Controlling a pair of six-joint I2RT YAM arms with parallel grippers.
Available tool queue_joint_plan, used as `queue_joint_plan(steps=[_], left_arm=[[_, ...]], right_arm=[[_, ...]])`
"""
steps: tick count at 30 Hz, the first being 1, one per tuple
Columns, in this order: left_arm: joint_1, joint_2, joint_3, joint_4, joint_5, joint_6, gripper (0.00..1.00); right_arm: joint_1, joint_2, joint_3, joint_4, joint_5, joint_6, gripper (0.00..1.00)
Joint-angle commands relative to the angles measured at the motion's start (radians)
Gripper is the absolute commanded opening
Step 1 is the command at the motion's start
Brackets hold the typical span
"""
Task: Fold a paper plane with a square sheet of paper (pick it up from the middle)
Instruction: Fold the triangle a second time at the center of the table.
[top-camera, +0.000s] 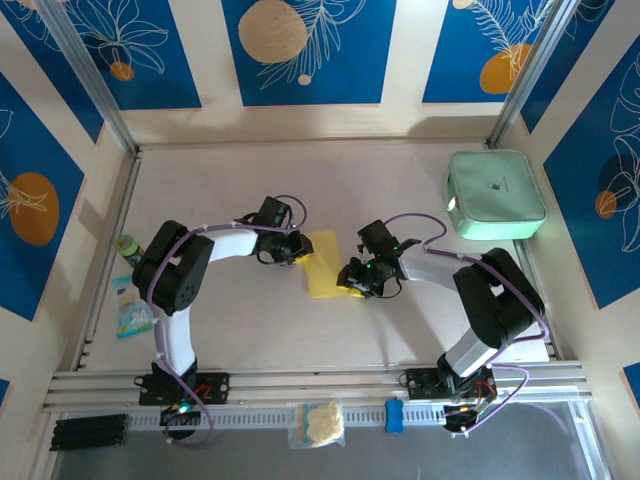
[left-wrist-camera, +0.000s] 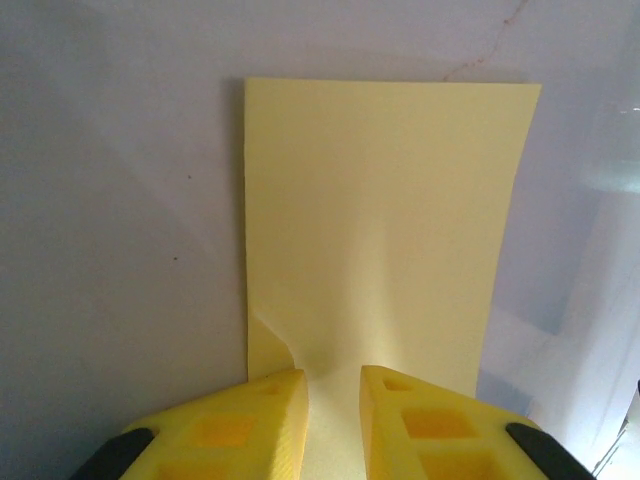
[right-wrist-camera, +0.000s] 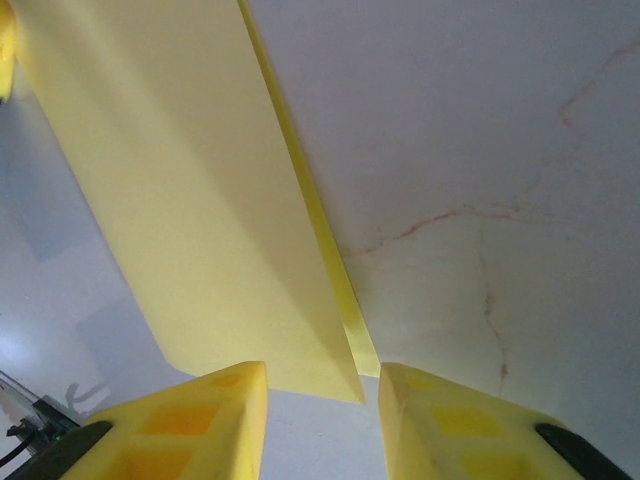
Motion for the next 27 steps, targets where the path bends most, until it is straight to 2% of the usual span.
queue_joint_plan(steps=[1,15,27], left_arm=[[0.002,0.028,-0.034,-0.052,-0.025,0.021,0.24],[0.004,0.024,-0.033,-0.058,-0.025,0.027,0.25],[0.009,0.026,-0.019,-0.068,-0.027,0.034,0.24]], right_arm=[[0.005,0.001,0.008,0.006,-0.022,-0.009,0.33],[-0.005,-0.017,-0.009,0.057,-0.021,0.01,0.26],[-0.014,-0.014,0.01,0.033,-0.007,0.007,0.19]])
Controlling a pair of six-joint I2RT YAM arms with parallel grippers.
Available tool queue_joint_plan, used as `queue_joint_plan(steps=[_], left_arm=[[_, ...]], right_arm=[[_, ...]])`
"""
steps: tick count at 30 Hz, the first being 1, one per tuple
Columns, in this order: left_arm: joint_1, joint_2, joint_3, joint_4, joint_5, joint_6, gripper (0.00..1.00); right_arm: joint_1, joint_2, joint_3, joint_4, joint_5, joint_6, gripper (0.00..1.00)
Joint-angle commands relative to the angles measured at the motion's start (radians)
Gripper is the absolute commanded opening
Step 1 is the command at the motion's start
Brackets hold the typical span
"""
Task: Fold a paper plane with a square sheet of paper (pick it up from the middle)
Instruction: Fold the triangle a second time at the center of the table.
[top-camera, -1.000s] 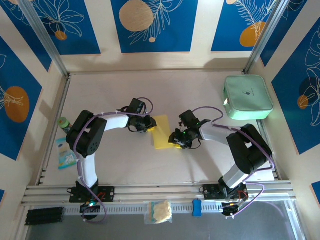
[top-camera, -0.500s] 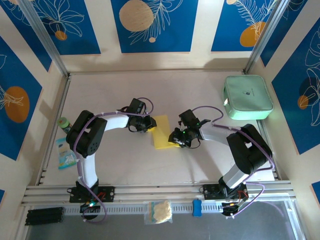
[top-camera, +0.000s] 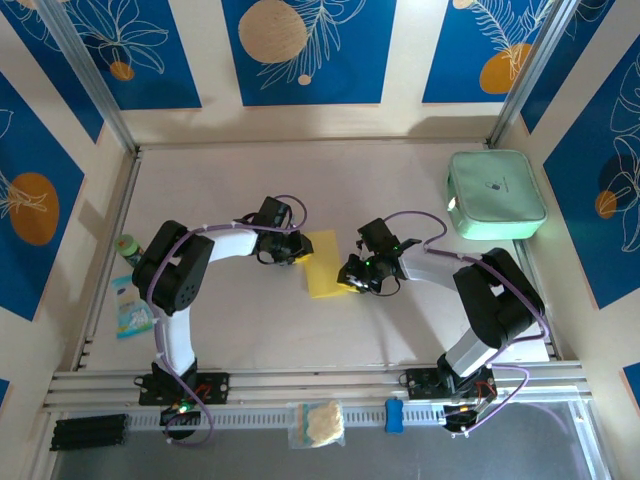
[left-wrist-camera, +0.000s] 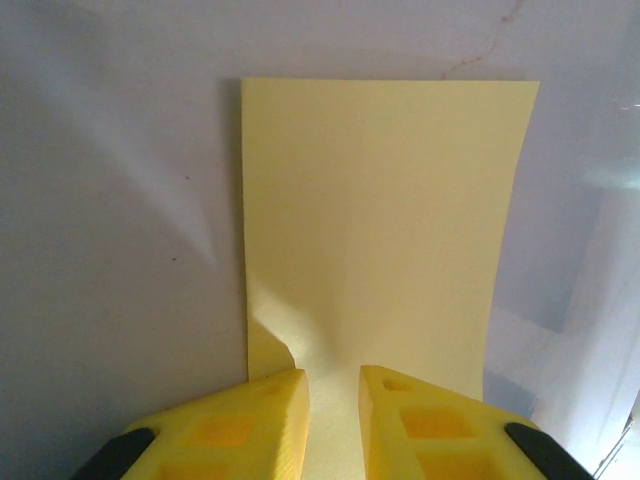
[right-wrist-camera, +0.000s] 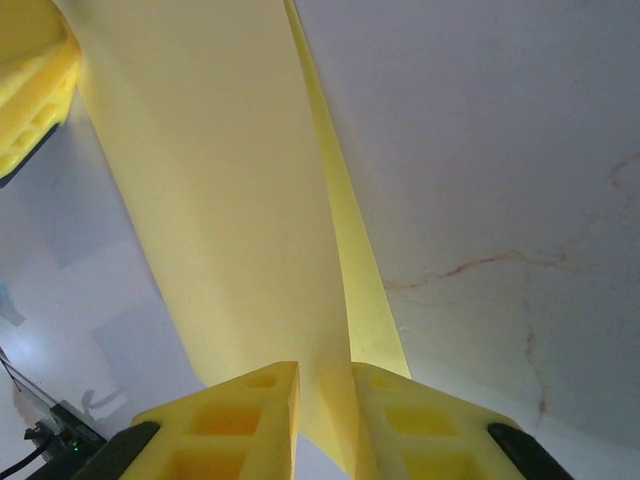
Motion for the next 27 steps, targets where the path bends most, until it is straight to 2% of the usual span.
queue_joint_plan(steps=[1,6,9,11,16,18,27], left_arm=[[0.007,0.026,-0.018,-0.069,-0.027,0.024,0.24],[0.007,0.022,-0.017,-0.07,-0.025,0.027,0.24],[0.007,-0.006,-0.015,-0.068,-0.02,0.038,0.24],[0.007,-0.038,-0.01,-0.056,-0.014,0.048,0.25],[0.008,-0.097,0.033,-0.02,-0.004,0.069,0.37],[0.008,-0.089,0.05,-0.024,-0.02,0.081,0.39],[0.025,0.002,0.068,-0.048,-0.052,0.088,0.33]], right_arm=[[-0.007,-0.014,0.01,-0.023,-0.007,0.002,0.19],[-0.011,-0.013,0.02,-0.027,-0.001,0.006,0.15],[-0.016,-0.01,0.032,-0.044,0.009,0.016,0.04],[-0.014,-0.005,0.045,-0.06,0.009,0.014,0.0],[0.001,-0.014,0.057,-0.067,0.012,-0.003,0.0],[0.007,-0.016,0.063,-0.071,0.016,-0.01,0.0],[0.019,-0.017,0.076,-0.063,0.017,-0.025,0.0]])
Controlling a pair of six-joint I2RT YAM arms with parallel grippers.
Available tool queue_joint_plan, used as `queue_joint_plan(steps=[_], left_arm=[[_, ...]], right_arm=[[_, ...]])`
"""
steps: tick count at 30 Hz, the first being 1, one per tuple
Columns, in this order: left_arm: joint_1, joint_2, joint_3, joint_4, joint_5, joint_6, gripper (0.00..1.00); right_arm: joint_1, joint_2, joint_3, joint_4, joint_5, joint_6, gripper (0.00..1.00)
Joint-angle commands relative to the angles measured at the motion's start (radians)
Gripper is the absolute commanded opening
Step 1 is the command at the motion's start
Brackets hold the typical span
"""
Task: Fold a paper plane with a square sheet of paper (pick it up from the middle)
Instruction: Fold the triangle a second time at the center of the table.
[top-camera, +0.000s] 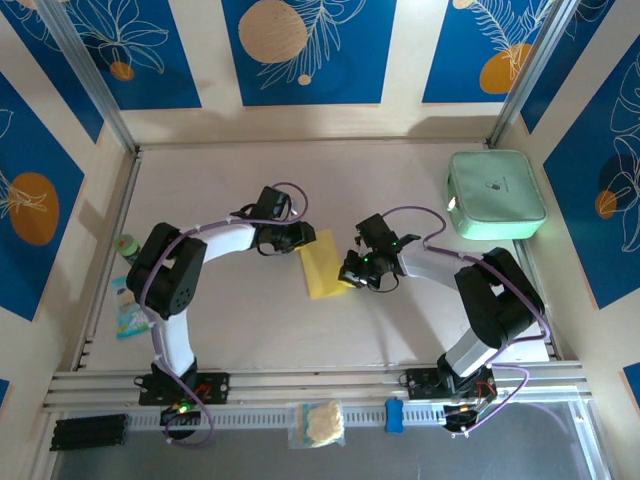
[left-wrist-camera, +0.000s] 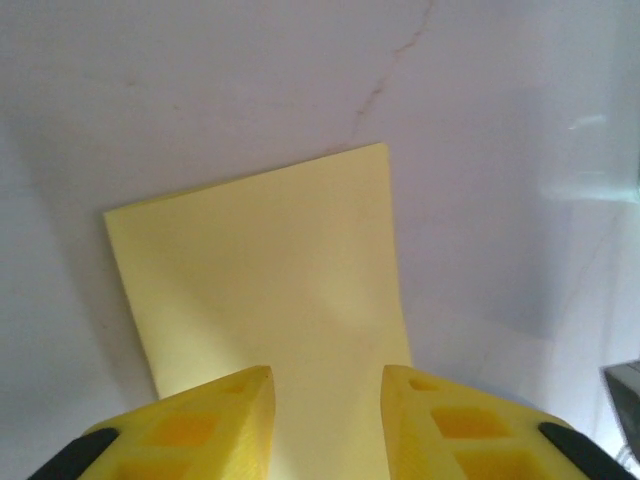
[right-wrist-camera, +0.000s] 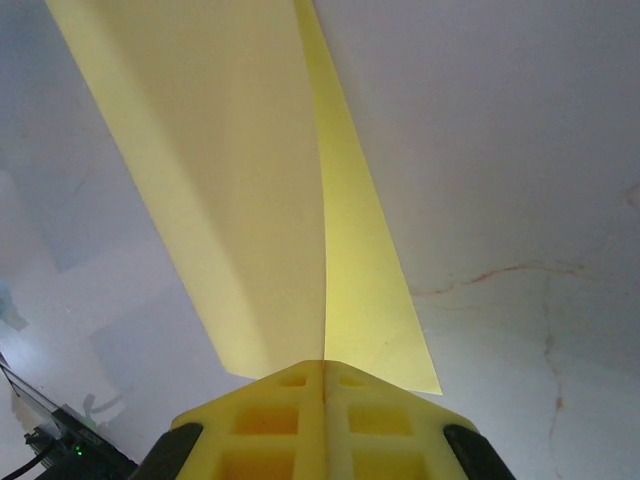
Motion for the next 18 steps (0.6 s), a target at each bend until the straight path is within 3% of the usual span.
queue_joint_plan(steps=[1,10,18], left_arm=[[0.013,0.042,0.011,-0.031,-0.014,0.015,0.32],[0.012,0.062,0.003,-0.044,-0.009,0.013,0.28],[0.012,0.07,-0.005,-0.062,-0.008,0.018,0.25]], right_arm=[[0.006,-0.016,0.03,-0.014,-0.006,-0.025,0.0],[0.021,0.04,0.081,0.071,-0.1,-0.047,0.0],[0.058,0.134,0.141,0.153,-0.079,-0.003,0.0]])
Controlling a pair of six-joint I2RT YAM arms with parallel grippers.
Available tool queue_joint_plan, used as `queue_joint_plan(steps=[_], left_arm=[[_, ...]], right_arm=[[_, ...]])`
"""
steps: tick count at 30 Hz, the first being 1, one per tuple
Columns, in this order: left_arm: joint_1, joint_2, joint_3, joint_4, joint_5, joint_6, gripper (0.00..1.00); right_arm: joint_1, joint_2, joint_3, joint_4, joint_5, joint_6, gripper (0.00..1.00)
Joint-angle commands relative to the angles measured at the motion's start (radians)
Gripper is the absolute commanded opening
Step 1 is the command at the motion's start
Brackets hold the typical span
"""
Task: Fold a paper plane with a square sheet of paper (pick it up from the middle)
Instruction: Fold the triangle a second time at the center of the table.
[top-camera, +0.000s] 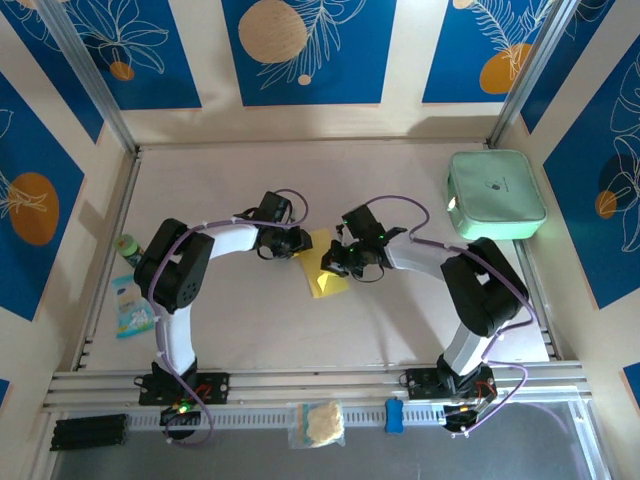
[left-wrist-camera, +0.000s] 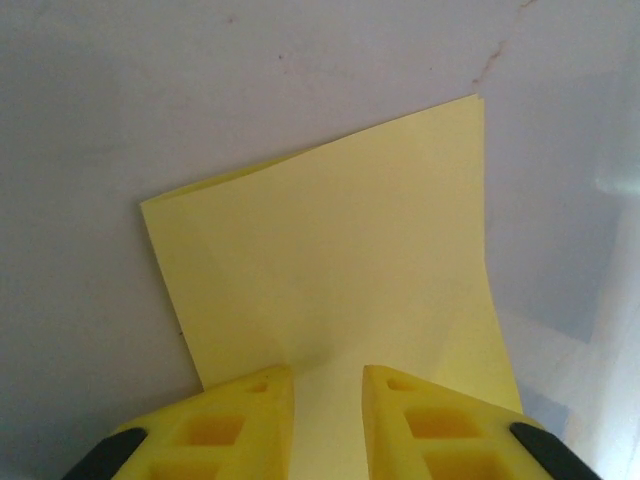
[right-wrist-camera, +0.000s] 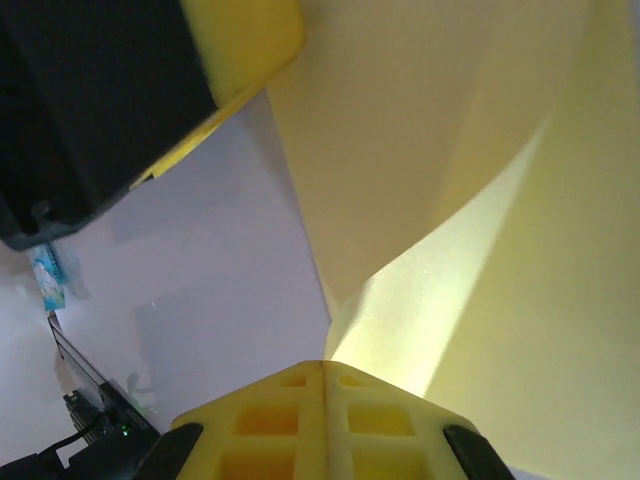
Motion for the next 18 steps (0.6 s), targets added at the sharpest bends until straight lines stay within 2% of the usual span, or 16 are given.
queue_joint_plan(steps=[1,18], left_arm=[[0.008,0.019,-0.006,-0.04,-0.007,0.013,0.25],[0.008,0.025,-0.006,-0.052,-0.011,0.017,0.23]], right_arm=[[0.015,0.032,0.028,0.046,-0.002,0.028,0.0],[0.031,0.107,0.045,0.095,0.058,0.092,0.0]])
